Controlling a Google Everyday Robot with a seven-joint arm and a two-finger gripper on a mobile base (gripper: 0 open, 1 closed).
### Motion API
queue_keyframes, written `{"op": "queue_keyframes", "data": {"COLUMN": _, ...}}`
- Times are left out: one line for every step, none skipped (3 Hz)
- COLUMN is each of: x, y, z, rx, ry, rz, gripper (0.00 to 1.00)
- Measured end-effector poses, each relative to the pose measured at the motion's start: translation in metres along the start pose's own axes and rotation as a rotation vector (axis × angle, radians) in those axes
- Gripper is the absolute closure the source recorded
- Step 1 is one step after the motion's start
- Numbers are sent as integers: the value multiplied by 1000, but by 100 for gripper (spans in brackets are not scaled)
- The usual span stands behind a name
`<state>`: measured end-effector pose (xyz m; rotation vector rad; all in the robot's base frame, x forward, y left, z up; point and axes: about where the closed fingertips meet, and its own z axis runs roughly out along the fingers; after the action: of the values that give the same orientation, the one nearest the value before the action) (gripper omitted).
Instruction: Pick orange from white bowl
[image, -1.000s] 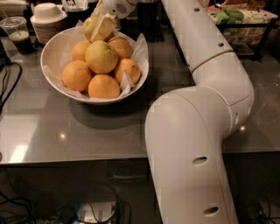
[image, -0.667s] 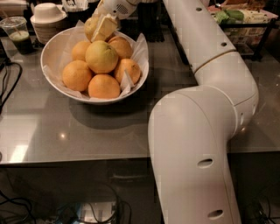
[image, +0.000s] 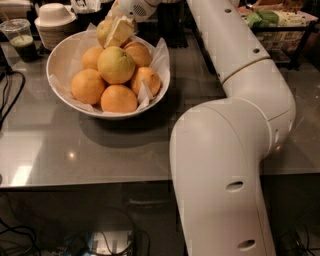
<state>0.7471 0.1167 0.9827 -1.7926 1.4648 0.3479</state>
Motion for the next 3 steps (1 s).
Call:
{"op": "queue_keyframes", "data": {"x": -30, "y": 0, "z": -23, "rx": 32, "ry": -70, "rz": -60, "gripper": 100}}
{"op": "queue_keyframes", "data": {"x": -67, "y": -1, "z": -65, "rx": 100, "ry": -173, "rz": -137, "gripper": 100}}
{"op": "queue_keyframes", "data": {"x": -88, "y": 3, "z": -91, "rx": 128, "ry": -216, "rz": -197, "gripper": 100}}
